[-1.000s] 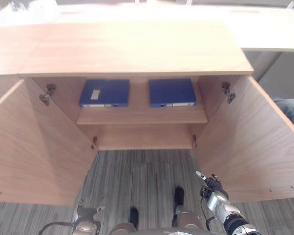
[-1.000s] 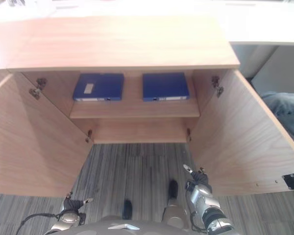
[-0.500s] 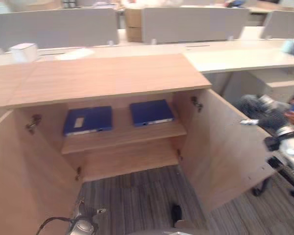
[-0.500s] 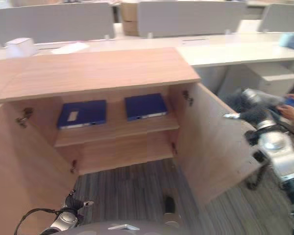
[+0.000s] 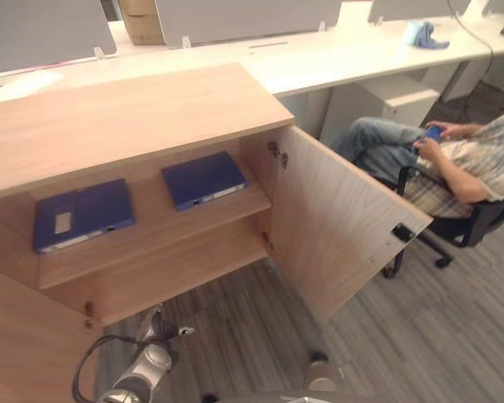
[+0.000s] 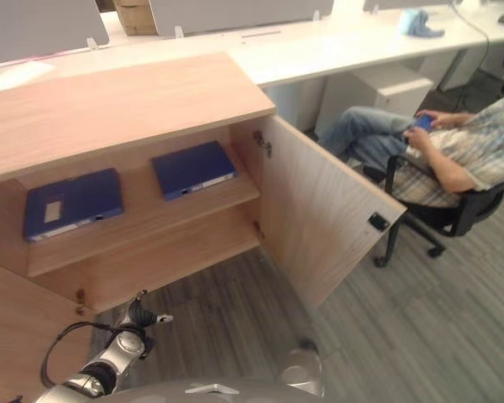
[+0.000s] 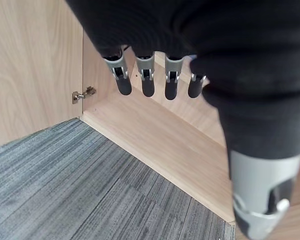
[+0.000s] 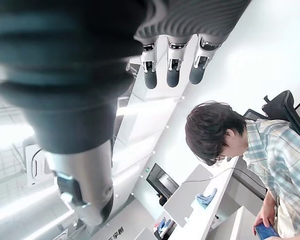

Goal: Put the empty folder in the office cabinet

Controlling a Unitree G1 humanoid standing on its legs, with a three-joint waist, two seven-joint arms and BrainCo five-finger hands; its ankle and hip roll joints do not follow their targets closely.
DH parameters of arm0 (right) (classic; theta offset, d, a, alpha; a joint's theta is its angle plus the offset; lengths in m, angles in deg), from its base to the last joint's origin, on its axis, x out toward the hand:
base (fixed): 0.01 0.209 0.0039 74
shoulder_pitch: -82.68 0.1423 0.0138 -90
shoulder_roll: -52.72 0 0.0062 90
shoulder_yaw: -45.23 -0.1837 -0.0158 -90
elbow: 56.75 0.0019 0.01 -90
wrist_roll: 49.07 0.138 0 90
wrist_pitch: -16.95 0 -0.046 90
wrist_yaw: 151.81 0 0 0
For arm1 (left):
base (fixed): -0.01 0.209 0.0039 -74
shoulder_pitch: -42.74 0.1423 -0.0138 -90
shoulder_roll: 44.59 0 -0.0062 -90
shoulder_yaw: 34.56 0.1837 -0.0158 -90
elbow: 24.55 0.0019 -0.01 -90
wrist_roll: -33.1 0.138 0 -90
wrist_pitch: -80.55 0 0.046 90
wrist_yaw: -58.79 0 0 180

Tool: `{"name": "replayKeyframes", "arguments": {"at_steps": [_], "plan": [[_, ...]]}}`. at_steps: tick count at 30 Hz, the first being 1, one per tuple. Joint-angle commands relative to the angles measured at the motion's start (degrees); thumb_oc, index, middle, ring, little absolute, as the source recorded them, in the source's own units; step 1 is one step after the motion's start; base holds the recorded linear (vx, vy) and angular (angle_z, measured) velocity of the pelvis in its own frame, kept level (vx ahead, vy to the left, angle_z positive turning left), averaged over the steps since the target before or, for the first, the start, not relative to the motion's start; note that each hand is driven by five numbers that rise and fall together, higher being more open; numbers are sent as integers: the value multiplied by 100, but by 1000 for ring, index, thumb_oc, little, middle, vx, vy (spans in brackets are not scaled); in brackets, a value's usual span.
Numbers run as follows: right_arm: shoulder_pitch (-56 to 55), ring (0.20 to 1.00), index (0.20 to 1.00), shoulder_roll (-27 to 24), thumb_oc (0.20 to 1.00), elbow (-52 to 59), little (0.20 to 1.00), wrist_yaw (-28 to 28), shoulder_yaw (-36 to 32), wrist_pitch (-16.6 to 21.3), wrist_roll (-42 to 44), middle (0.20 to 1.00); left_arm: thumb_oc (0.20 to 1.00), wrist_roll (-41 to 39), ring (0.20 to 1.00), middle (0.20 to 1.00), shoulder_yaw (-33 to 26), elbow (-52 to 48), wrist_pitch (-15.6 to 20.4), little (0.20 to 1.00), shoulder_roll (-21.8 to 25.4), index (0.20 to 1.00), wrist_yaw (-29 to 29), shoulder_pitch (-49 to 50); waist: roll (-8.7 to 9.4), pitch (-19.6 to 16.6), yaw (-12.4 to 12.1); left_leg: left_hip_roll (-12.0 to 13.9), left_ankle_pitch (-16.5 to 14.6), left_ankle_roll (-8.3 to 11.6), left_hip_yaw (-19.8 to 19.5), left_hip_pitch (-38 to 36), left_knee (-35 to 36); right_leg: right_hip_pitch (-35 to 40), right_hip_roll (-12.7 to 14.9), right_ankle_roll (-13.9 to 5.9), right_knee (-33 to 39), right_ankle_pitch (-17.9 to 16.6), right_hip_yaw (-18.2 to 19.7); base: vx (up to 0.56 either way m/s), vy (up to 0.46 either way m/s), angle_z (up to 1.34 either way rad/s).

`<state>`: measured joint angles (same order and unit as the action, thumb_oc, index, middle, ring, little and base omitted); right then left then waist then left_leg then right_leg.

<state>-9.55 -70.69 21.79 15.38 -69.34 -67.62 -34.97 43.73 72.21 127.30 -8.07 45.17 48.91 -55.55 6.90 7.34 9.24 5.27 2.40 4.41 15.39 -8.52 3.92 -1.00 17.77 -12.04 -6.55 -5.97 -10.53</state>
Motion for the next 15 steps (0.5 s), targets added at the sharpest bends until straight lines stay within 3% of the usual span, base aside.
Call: {"name": "replayKeyframes", "arguments": {"at_steps": [1, 5, 8, 10, 12, 13, 14, 15], "plan": [[213, 1000, 1000, 202, 1000, -305, 1000, -616, -31, -99, -58, 1000, 1000, 149, 1000, 1000, 147, -143, 6, 1000, 55, 1000, -195, -209, -20, -291, -109, -131, -547, -330, -259, 618, 108, -499, 415, -198, -734, -330, 398, -113, -43, 5], [357, 1000, 1000, 652, 1000, -186, 1000, -786, 123, -176, 160, 1000, 1000, 137, 1000, 1000, 180, -93, -126, 1000, -13, 1000, -256, -234, -81, -347, -317, -177, -400, -393, -160, 862, 108, -289, 434, -103, -1113, -87, 294, -65, 23, -42], [278, 1000, 1000, 927, 1000, 2, 1000, -669, 298, -216, 196, 1000, 1000, 91, 1000, 1000, 55, -116, -149, 1000, 14, 1000, -265, -133, -58, -424, -431, -250, -308, -392, -84, 1016, 108, -51, 262, -102, -1313, 46, 148, -44, -32, -21], [367, 1000, 1000, 1057, 1000, 24, 1000, -567, 574, -231, 263, 1000, 1000, -20, 1000, 1000, -56, -191, -139, 1000, 85, 1000, -292, -63, 38, -452, -547, -314, -259, -359, 50, 1079, 108, 229, 88, -152, -1024, 215, -55, -63, -81, -40], [419, 1000, 1000, 1225, 1000, 56, 1000, -412, 850, -246, 346, 1000, 1000, -73, 1000, 1000, -178, -227, -146, 1000, 184, 1000, -282, 13, 80, -489, -659, -284, -191, -315, 154, 1143, 108, 368, -164, -82, -524, 696, -399, -63, -93, -41], [421, 1000, 1000, 1225, 1000, 55, 1000, -413, 853, -246, 345, 1000, 1000, -73, 1000, 1000, -180, -229, -147, 1000, 185, 1000, -282, 14, 78, -490, -653, -282, -190, -314, 150, 1143, 108, 374, -168, -81, -515, 693, -405, -34, -106, -36], [480, 1000, 1000, 1313, 1000, -6, 1000, -328, 1072, -224, 410, 1000, 1000, -102, 1000, 1000, -256, -211, -146, 1000, 203, 1000, -313, 57, 101, -504, -712, -253, -152, -283, 204, 1134, 108, 502, -317, -30, -179, 922, -541, -37, -142, -33], [467, 1000, 1000, 1424, 1000, 6, 1000, -195, 1308, -267, 453, 1000, 1000, -174, 1000, 1000, -391, -196, -157, 1000, 193, 1000, -320, 122, 95, -468, -712, -196, -59, -235, 265, 1093, 104, 513, -539, 62, 6, 1036, -423, -82, -181, -17]]}}
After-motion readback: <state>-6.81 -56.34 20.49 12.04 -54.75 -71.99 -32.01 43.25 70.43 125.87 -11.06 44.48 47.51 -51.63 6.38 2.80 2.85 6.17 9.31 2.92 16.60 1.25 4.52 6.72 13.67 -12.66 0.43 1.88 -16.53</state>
